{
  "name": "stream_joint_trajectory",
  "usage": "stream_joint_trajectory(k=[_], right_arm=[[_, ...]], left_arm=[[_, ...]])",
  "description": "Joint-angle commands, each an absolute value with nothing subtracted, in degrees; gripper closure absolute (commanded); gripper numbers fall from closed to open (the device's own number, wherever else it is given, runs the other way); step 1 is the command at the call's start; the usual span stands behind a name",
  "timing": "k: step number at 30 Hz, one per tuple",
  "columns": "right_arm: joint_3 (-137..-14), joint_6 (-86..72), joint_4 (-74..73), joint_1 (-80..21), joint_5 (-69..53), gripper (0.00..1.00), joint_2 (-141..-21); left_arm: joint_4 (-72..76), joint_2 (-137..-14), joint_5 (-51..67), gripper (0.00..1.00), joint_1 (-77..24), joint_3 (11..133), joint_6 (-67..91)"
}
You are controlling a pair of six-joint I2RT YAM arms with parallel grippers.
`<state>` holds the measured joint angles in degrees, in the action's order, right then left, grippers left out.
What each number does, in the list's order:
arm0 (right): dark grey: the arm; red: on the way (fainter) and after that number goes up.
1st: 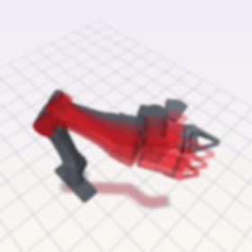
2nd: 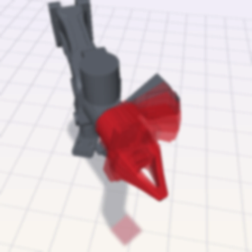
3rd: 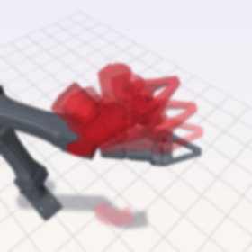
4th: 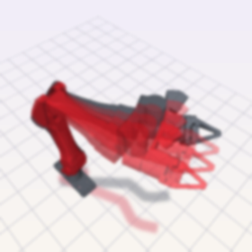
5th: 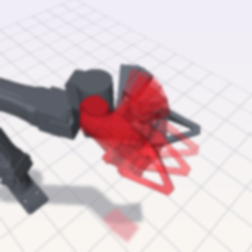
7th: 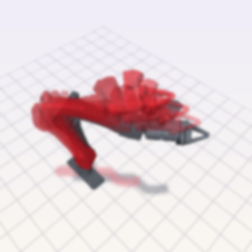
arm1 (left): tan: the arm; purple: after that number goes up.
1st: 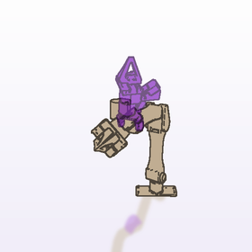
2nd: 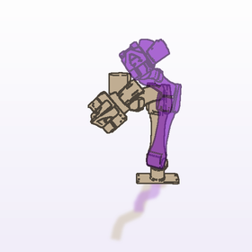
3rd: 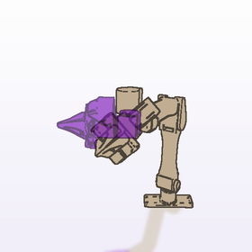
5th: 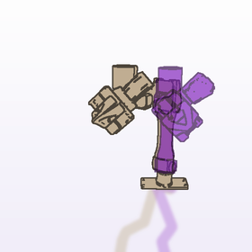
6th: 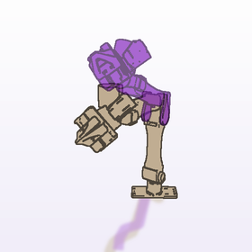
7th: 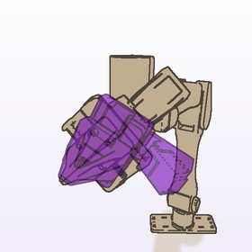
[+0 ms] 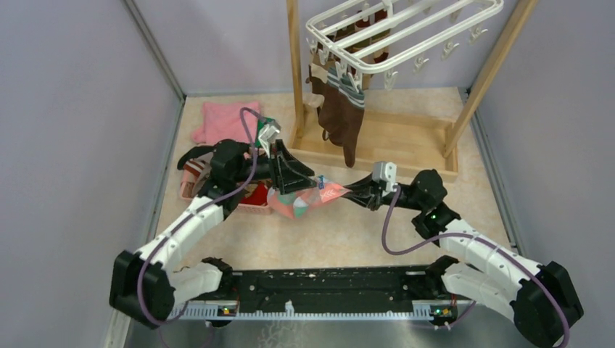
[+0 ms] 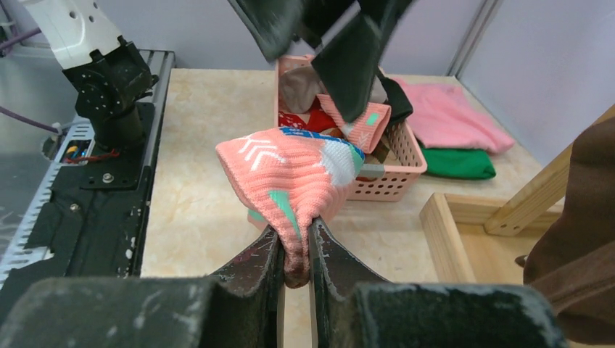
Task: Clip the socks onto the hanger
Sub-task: Pick up the sock from the bin.
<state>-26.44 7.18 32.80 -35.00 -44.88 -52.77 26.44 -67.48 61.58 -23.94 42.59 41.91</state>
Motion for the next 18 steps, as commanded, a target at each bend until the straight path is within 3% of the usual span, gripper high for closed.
stream_joint_trajectory(k=[1,6,14,18], right_arm=[[-29.64,0.80,34.04,-31.96,-49.68,1.00,-52.28],[-32.06,-3.75,33.45,-30.41,-54.63,1.00,-54.31],[-34.57,-5.74,31.28,-29.66,-59.38,1.00,-55.40],[-35.34,-7.37,31.93,-29.71,-62.51,1.00,-57.82]], left_arm=[[20.48,-54.99,54.53,0.28,-23.83,40.77,18.54],[41.49,-43.99,53.16,0.07,-27.07,26.25,9.48],[39.26,-45.47,39.49,0.05,-40.06,20.84,-20.25],[43.41,-48.49,37.49,0.05,-41.78,20.88,-26.26]])
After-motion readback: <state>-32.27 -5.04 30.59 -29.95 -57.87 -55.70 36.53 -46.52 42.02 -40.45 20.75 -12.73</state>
